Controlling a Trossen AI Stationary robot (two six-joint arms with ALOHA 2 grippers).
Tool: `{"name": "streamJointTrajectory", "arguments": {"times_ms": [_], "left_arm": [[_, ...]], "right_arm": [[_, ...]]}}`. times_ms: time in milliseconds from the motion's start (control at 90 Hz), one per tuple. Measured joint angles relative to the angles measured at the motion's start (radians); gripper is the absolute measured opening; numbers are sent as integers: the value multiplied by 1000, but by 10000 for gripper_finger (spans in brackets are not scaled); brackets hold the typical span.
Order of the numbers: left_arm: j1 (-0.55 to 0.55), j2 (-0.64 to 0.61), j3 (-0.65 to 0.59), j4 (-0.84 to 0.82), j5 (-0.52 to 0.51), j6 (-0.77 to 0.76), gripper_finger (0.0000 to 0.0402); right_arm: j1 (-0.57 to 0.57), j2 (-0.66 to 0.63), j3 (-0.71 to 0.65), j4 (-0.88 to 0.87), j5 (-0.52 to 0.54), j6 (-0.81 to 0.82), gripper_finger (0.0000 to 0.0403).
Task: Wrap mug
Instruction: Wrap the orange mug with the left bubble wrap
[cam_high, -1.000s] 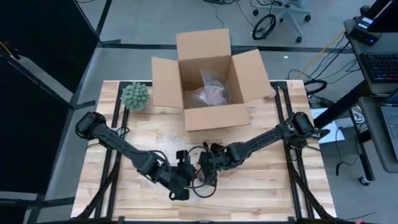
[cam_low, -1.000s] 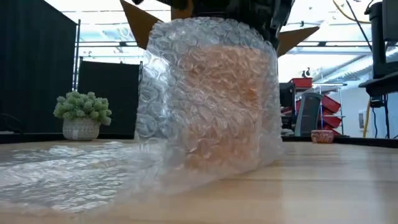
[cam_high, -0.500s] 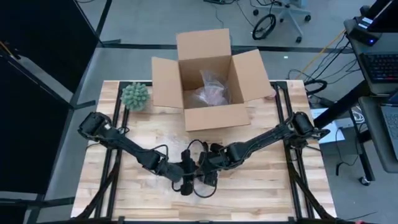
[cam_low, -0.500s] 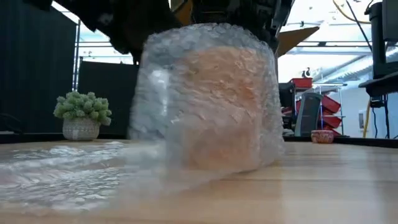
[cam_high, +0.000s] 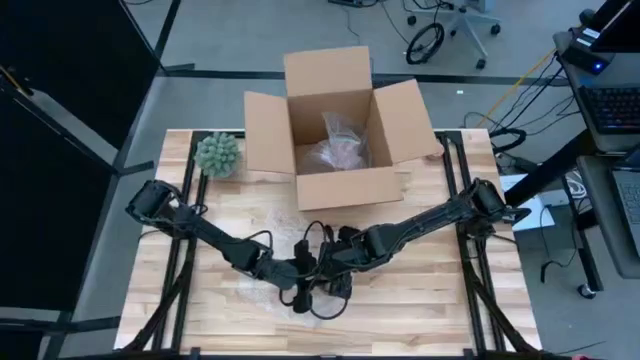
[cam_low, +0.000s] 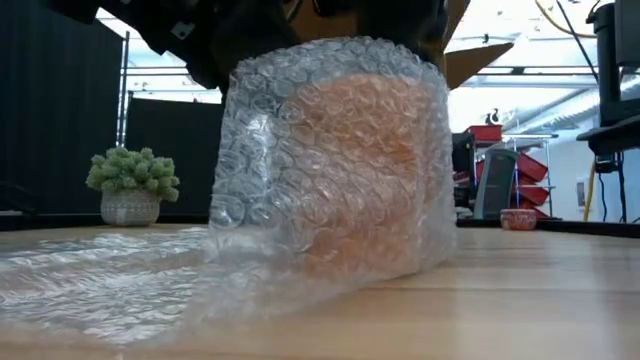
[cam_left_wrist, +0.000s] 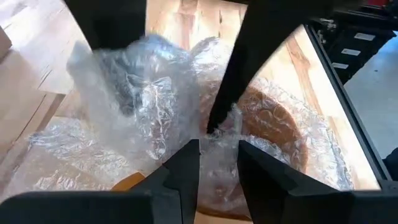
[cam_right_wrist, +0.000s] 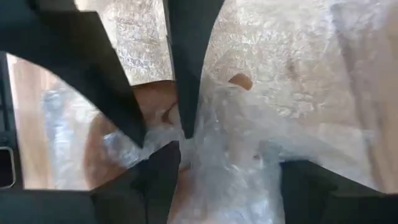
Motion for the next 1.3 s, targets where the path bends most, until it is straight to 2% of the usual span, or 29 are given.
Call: {"name": "streamJointTrajectory", "arguments": {"times_ms": [144,278,433,489,633,878,1300], "left_arm": [[0,1,0,0,1,0,95],[-1,2,9,-6,5,4,95],[-1,2,10,-7,5,5,95],[-1,2,10,-7,5,4,95],[-1,2,10,-7,6,4,95],[0,2,10,-6,6,4,95],[-1,4,9,23,4,4,95]], "right_arm": [[1,0,93,-138,19,-20,205],[0,-2,140,-228,153,-20,205],[-2,-2,121,-195,285,-12,205],[-3,-3,94,-151,278,-11,205],[20,0,43,-65,181,-3,205],[80,7,-27,29,175,13,205],[37,58,-152,134,129,54,205]]}}
